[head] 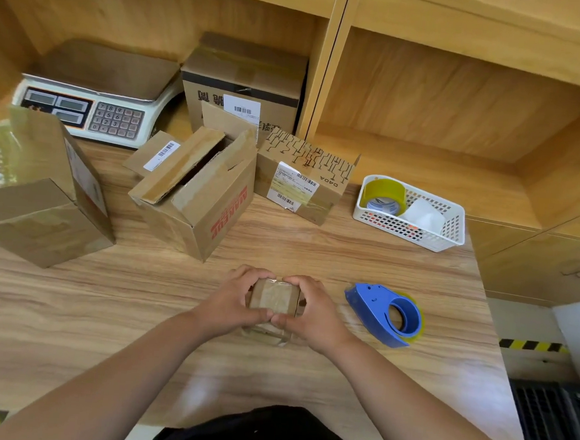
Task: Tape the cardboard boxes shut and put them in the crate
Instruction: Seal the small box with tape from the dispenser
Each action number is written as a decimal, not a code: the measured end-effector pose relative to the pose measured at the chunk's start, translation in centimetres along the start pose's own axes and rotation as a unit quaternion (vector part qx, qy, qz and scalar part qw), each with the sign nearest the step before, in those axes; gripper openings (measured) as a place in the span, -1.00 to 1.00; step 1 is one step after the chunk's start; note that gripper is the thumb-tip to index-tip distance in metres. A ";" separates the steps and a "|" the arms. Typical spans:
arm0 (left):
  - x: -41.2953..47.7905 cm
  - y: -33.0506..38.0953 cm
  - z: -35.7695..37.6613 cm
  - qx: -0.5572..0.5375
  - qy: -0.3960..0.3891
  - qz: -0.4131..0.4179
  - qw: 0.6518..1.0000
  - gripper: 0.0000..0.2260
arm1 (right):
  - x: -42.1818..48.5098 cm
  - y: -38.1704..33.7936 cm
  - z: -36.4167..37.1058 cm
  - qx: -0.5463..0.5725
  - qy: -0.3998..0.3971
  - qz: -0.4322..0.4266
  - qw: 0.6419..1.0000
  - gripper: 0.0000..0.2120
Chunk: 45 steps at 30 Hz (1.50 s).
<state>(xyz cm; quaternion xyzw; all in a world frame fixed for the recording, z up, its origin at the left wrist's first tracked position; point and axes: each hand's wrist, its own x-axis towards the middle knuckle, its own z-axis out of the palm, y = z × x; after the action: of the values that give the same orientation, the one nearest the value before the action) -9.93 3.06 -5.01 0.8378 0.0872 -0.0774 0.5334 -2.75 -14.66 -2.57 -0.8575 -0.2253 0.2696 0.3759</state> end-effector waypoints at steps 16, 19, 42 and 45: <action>1.0 1.2 2.3 0.002 0.163 0.005 0.987 -0.70 | 1.0 -0.8 1.1 0.129 0.088 0.014 0.988 -0.88; 1.0 1.0 2.3 0.011 0.161 0.001 0.987 -0.74 | 1.0 -0.5 1.8 0.077 0.096 0.022 0.992 -0.86; -1.0 3.5 1.8 0.083 0.183 -0.164 0.966 -0.72 | -1.5 0.8 1.7 0.133 0.080 0.086 0.984 -0.76; -1.3 3.7 1.3 -0.006 0.197 -0.129 0.972 -0.88 | -1.9 0.4 1.3 0.138 0.103 0.057 0.983 -0.71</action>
<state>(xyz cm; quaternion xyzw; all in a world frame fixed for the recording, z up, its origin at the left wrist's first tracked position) -10.42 0.24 -1.99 0.8149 0.2984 0.0218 0.4964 -4.96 -15.39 -3.09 -0.8324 -0.0963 0.2291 0.4954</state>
